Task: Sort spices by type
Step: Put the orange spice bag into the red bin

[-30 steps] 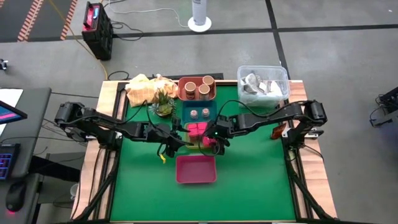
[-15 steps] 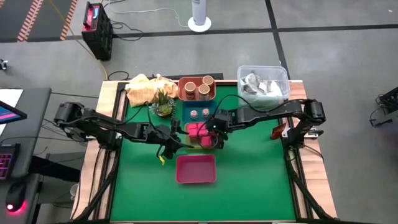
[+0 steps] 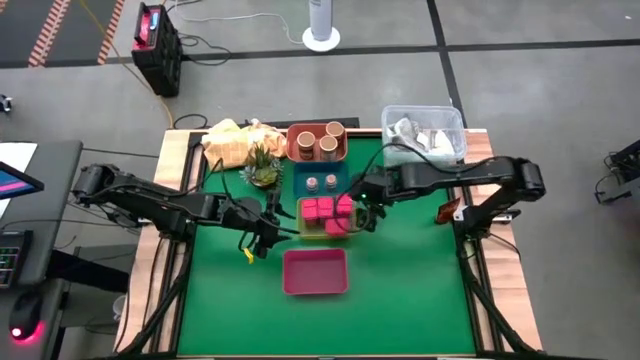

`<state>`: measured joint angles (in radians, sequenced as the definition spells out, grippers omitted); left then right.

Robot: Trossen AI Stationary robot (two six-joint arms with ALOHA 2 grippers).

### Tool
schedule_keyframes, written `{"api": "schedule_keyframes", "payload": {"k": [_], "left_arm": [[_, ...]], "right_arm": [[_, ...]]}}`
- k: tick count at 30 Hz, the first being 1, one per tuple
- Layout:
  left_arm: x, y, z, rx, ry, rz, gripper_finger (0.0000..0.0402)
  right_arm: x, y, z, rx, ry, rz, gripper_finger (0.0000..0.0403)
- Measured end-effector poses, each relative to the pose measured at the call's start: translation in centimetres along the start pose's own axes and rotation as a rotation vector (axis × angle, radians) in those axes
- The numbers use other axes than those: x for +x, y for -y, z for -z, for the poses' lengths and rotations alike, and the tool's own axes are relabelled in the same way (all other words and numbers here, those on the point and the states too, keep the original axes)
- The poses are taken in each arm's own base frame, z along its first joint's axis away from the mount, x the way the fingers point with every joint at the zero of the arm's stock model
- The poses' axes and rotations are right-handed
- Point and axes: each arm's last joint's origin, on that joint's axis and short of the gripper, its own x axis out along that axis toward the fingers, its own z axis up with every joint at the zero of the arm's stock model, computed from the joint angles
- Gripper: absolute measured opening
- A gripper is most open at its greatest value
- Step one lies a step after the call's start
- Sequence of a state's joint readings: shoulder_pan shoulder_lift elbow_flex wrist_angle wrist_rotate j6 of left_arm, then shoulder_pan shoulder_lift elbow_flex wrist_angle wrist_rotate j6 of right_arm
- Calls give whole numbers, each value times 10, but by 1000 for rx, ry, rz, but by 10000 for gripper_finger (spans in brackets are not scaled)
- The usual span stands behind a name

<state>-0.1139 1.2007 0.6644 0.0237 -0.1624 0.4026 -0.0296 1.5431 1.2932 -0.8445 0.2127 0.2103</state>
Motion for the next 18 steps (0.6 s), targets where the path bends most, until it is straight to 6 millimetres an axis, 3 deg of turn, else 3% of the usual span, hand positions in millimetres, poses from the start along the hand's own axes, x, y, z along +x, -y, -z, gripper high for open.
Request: {"api": "schedule_keyframes", "payload": {"k": [12,18], "left_arm": [[1,14,12,-92,-28,88,256],[1,15,13,-95,-40,86,256]], "right_arm": [[-34,21,63,-36,-614,164,329],[-32,24,73,-85,-685,135,324]]}}
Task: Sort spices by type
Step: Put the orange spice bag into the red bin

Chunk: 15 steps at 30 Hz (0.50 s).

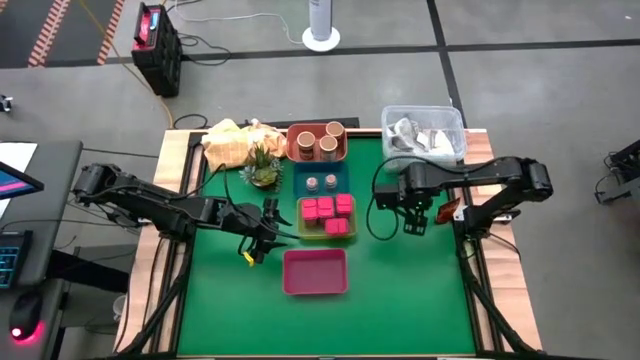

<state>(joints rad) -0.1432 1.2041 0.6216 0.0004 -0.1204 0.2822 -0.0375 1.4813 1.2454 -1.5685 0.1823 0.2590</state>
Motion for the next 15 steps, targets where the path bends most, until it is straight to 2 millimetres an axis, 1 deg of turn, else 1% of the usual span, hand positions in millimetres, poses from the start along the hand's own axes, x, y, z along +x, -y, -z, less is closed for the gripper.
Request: {"api": "schedule_keyframes", "payload": {"k": [4,8,15], "left_arm": [[0,1,2,-9,-25,6,256],[0,1,4,-9,-40,10,256],[0,0,4,7,-50,-29,256]], "right_arm": [[28,1,9,-27,-116,-4,311],[50,1,20,-29,-208,-10,301],[68,3,43,-50,-253,0,299]]}}
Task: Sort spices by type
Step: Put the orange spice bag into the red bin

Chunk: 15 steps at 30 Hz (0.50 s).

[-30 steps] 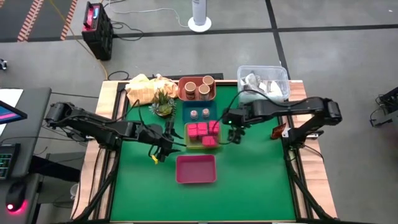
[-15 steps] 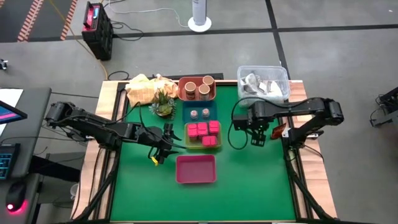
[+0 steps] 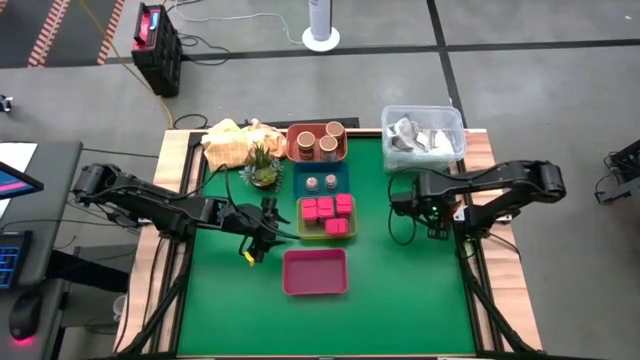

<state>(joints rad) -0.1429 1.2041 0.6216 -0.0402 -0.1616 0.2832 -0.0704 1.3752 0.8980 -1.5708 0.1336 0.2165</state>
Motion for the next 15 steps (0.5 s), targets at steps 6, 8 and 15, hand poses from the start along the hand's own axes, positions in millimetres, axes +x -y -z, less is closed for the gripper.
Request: {"api": "schedule_keyframes", "payload": {"k": [6,8,15], "left_arm": [[0,-1,0,8,-4,-21,256],[0,-1,0,20,-2,-28,256],[0,-2,-1,23,4,-42,256]], "right_arm": [[19,0,9,-19,-43,61,266],[18,0,9,-14,-39,63,238],[19,-2,8,3,-28,70,62]]}}
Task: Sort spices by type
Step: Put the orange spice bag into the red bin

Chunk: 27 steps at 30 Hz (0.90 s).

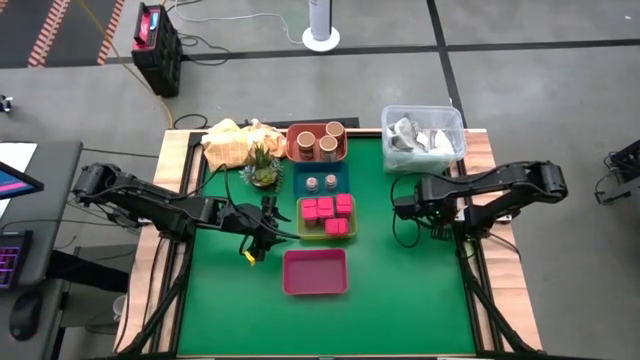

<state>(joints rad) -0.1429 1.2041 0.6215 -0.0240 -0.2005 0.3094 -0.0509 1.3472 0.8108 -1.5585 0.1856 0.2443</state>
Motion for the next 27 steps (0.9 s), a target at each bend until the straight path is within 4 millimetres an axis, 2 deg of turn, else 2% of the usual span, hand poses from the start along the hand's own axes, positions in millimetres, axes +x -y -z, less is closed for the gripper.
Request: {"api": "schedule_keyframes", "payload": {"k": [2,6,13,18,24,27], "left_arm": [[0,0,0,-12,-3,1,256],[0,0,1,-14,-7,3,256],[-4,1,4,-72,-33,35,256],[-16,0,-1,-139,-25,105,256],[-27,1,0,-168,-42,127,256],[-31,4,-1,-202,-37,144,256]], "right_arm": [[-2,-1,-2,32,26,-16,20],[-20,-7,-13,58,186,-71,21],[-85,-30,-18,27,536,-133,13],[-123,-63,-22,-69,661,-66,13],[-165,-108,-48,-173,721,-64,13],[-189,-121,-56,-202,742,-61,13]]}}
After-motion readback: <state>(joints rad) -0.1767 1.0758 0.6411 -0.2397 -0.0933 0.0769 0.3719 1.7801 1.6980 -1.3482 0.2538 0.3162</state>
